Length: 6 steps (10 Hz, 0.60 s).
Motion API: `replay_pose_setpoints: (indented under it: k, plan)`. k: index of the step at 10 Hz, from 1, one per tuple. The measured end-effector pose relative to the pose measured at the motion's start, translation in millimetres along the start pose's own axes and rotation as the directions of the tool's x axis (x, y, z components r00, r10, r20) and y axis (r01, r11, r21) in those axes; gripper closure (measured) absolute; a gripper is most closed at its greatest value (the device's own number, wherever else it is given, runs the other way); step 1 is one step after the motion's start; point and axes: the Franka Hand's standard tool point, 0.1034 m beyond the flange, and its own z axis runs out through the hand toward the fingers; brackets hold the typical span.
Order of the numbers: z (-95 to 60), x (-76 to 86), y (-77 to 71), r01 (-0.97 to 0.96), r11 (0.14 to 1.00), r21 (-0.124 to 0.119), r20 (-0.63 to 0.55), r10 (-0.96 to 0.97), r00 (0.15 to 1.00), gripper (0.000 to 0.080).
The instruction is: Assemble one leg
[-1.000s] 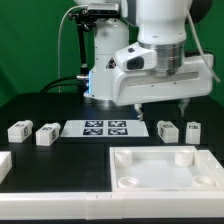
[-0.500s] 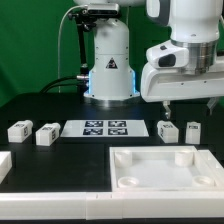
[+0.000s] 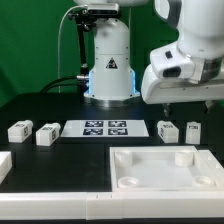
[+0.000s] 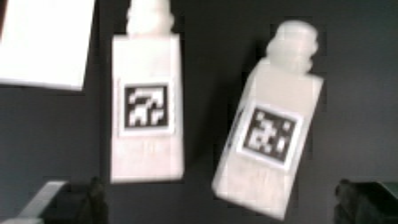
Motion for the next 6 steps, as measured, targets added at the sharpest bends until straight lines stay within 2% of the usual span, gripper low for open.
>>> replay_pose_setpoints:
  k: [2,3,5,6]
  plan:
    - [-0.8,-8.7,-9.6,0.006,1.0,-0.019,0.232,-0.001,0.973,0.015]
    - [-1.5,-7.4,-13.3,0.01,1.0,-0.022,0.318,-0.002,0.948,0.015]
    - [2.2,-11.8,-17.2,0.0,0.999,-0.05,0.491,0.025,0.871,0.015]
    - [7.2,-1.8,-20.1,-0.008,0.999,-0.044,0.489,0.029,0.872,0.015]
